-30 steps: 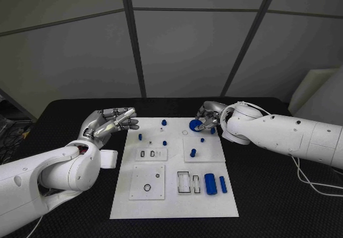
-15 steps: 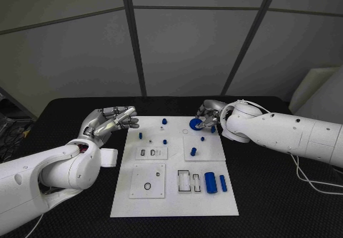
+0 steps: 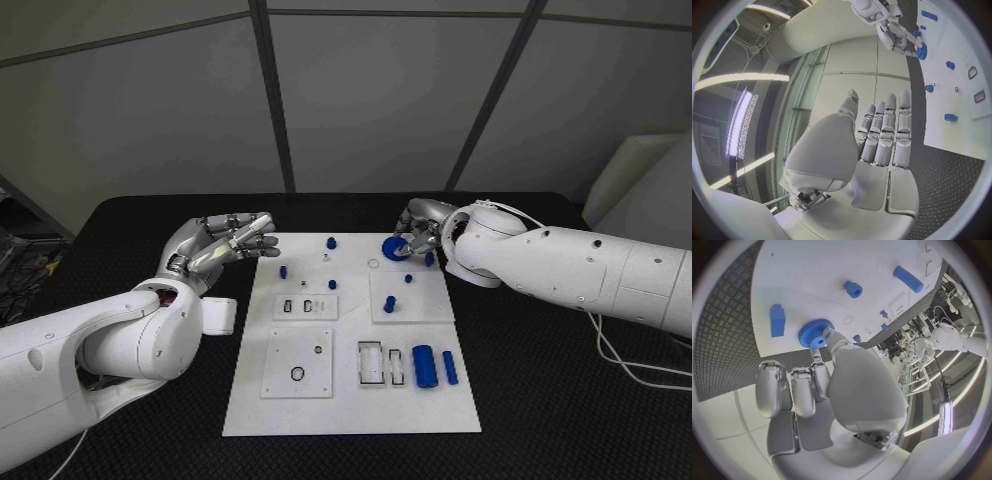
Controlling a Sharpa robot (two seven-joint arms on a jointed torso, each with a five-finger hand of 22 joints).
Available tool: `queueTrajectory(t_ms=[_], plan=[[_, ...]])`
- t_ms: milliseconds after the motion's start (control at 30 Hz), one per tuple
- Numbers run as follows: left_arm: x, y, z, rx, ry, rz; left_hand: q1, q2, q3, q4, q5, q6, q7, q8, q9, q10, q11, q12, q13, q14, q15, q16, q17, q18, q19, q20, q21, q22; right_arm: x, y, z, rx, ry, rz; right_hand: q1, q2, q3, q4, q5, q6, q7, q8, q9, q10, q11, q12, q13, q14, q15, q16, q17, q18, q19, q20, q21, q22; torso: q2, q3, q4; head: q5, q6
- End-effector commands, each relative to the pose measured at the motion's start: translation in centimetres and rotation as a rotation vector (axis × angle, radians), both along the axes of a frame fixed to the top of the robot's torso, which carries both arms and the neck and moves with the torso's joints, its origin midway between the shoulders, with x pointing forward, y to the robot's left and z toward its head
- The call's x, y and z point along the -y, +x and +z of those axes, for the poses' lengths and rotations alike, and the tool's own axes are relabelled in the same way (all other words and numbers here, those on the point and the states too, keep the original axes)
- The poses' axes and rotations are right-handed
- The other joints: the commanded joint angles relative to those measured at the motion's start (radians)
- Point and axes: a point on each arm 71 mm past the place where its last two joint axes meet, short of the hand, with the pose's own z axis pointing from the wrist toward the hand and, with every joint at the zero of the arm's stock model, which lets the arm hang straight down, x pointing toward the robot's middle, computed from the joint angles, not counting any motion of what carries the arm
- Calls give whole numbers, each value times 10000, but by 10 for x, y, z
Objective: Assemble the parts on the task board
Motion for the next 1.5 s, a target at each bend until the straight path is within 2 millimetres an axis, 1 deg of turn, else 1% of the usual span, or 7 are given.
queueTrajectory(t_ms=[33,567,633,800,933,1233,1500], plan=[[0,0,0,-60,-142,-79,-75,17,1,-50,-42,-22,79,-48,-14,-78,18,-34,-14,33,61,-52,10,29,46,11,45,15,-1,-1,3,556,-250,37,73,87,123,6,45,161,-53,39,17,92,-23,57,361,889,-55,72,1927,-185,90,-4,27,570,-7,-3,-1,8,-6],[0,0,0,-80,-170,-82,-75,17,1,-50,-42,-22,79,-48,-14,-78,18,-34,-14,33,61,-52,10,29,46,11,45,15,-22,-17,14,1740,-174,836,-276,-153,521,-19,373,309,-94,-11,-45,174,-60,156,505,897,-90,81,1962,-201,138,-39,55,651,-24,1,-13,73,45],[0,0,0,-81,-171,-83,-75,17,1,-50,-42,-22,79,-48,-14,-78,18,-34,-14,33,61,-52,10,29,46,11,45,15,-28,-22,16,1861,-124,1008,-307,-179,554,-20,401,308,-93,-29,-51,180,-61,161,515,898,-91,82,1967,-203,145,-41,60,663,-30,-4,-17,87,51],[0,0,0,-80,-174,-88,-74,24,-1,-63,-42,-29,85,-52,-14,-86,22,-41,-14,31,62,-63,15,28,40,13,45,16,-45,-30,20,2164,-28,1404,-381,-231,619,-14,447,312,-91,-64,-59,193,-60,173,536,902,-91,88,1987,-210,167,-43,72,697,-24,-20,17,127,90],[0,0,0,-78,-177,-92,-74,24,-1,-63,-42,-29,85,-52,-14,-86,22,-41,-14,31,62,-63,15,28,40,13,45,16,-61,-34,22,2285,31,1728,-412,-250,644,-9,465,316,-91,-78,-62,206,-59,189,556,904,-91,89,1992,-214,178,-44,79,715,-11,-17,17,193,120],[1,-1,1,-77,-191,-123,-74,24,-1,-63,-42,-29,85,-52,-14,-86,22,-41,-14,31,62,-63,15,28,40,13,45,16,-100,-31,21,2320,84,2327,-449,-261,693,-5,486,320,-91,-101,-65,211,-59,191,563,902,-92,86,1983,-215,181,-44,80,720,8,-21,45,289,127],[2,-1,1,-76,-198,-141,-74,24,-1,-63,-42,-29,85,-52,-14,-86,22,-41,-14,31,62,-63,15,28,40,13,45,16,-119,-27,20,2316,102,2562,-453,-260,703,-6,489,319,-90,-106,-66,209,-59,188,560,904,-92,90,1995,-216,183,-44,81,722,22,-8,14,371,113]])
